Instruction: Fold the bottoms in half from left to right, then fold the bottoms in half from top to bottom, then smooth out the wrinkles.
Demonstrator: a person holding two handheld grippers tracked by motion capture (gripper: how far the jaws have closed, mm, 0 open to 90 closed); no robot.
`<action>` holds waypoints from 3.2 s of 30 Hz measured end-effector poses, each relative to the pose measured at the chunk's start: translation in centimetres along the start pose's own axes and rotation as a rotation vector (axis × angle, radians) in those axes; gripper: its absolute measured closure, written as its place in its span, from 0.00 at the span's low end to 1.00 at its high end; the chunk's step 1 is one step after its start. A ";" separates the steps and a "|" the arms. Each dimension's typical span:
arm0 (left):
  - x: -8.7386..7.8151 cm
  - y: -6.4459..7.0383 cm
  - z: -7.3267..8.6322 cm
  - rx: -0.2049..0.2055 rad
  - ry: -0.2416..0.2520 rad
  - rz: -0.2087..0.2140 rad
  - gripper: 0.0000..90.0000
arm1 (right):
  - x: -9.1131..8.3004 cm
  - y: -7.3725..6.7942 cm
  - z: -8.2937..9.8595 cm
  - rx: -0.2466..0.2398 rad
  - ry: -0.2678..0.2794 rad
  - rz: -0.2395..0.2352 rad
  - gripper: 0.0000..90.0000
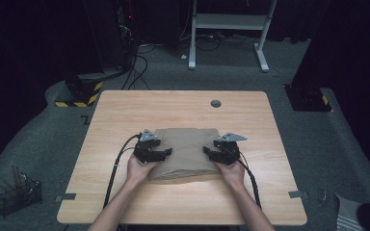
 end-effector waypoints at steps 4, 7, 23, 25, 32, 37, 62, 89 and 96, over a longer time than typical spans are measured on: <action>-1.5 0.7 0.5 0.011 0.032 -0.022 0.35 | -1.2 -0.2 0.3 -0.012 0.013 0.020 0.47; -2.5 1.6 1.4 0.012 0.047 -0.006 0.35 | -2.5 -0.7 0.8 -0.030 0.032 0.016 0.45; 0.2 1.3 2.3 -0.009 -0.008 -0.010 0.33 | -1.8 -1.2 2.9 -0.046 -0.019 0.051 0.42; 0.6 1.3 1.9 -0.011 -0.010 -0.007 0.33 | -1.8 -1.1 2.9 -0.038 -0.021 0.060 0.42; 1.9 0.9 0.6 -0.014 -0.012 -0.019 0.33 | -1.7 -0.1 2.8 -0.017 -0.016 0.091 0.43; 1.9 0.9 0.0 -0.007 -0.021 -0.036 0.32 | -1.7 0.5 2.5 0.002 -0.008 0.101 0.43; 2.4 -0.1 -0.5 -0.030 -0.031 -0.077 0.32 | -0.8 1.9 1.5 0.032 -0.017 0.098 0.42; -3.5 -2.7 4.6 -0.091 0.019 -0.169 0.33 | -6.0 4.5 5.4 0.114 0.042 0.181 0.44; -4.5 -3.7 5.5 -0.106 0.012 -0.212 0.34 | -7.1 5.4 6.0 0.141 0.050 0.216 0.44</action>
Point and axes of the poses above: each handheld gripper's, and its own axes: x roughly forward along the jaws, z roughly out of its underside, y roughly to its right, the point moved 4 cm from there along x, roughly forward along the jaws, and after that the axes turned 12 degrees about -y, right-handed, at the moved point
